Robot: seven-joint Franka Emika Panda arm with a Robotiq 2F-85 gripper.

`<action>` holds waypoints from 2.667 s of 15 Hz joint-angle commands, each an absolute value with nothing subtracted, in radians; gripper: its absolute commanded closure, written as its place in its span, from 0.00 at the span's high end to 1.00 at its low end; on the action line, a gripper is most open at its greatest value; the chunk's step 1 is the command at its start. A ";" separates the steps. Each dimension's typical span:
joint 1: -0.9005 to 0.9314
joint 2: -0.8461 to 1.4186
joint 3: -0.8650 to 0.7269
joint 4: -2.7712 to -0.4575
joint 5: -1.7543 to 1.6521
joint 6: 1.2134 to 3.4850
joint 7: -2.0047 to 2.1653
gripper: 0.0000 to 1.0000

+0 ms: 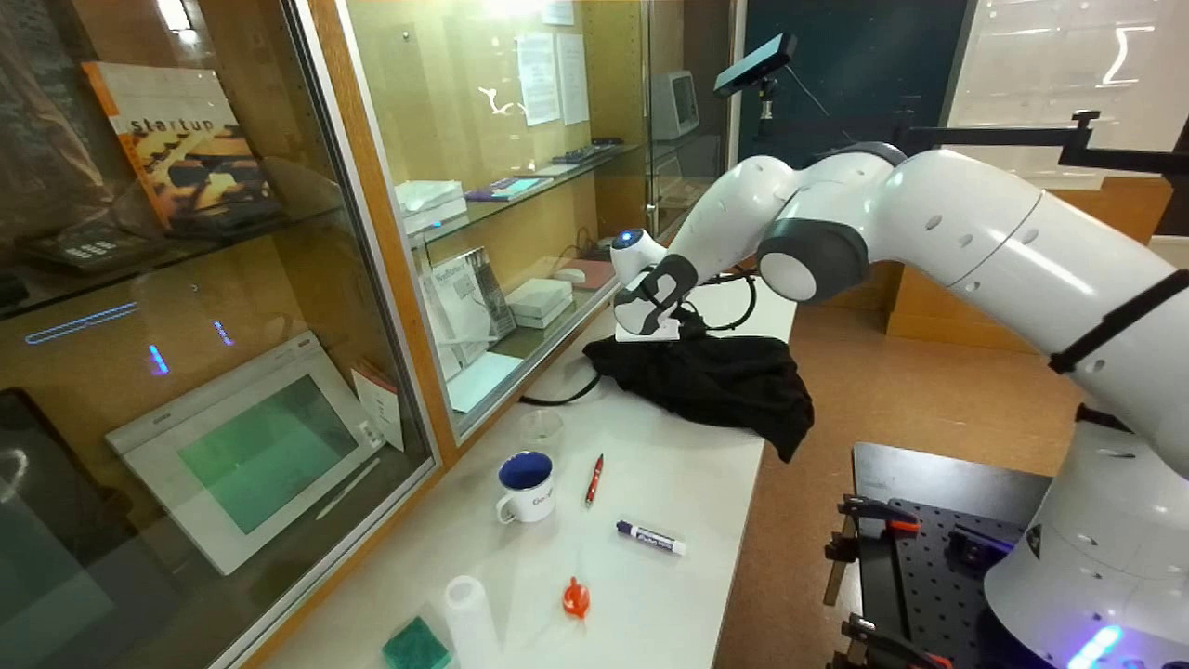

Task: Move the cloth to the right

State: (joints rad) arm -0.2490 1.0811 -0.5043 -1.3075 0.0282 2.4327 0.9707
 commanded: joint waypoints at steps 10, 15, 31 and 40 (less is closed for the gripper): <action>-0.281 1.251 -0.616 -1.066 -0.088 2.249 1.390 0.02; -0.327 1.261 -0.576 -0.990 -0.111 2.121 1.400 0.34; -0.311 0.900 -0.310 -1.346 -0.050 2.187 0.729 1.00; -0.260 0.611 -0.270 -1.729 -0.104 2.255 0.295 1.00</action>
State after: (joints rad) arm -0.2958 0.7503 -0.2638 -1.5373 -0.0735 2.1878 0.4107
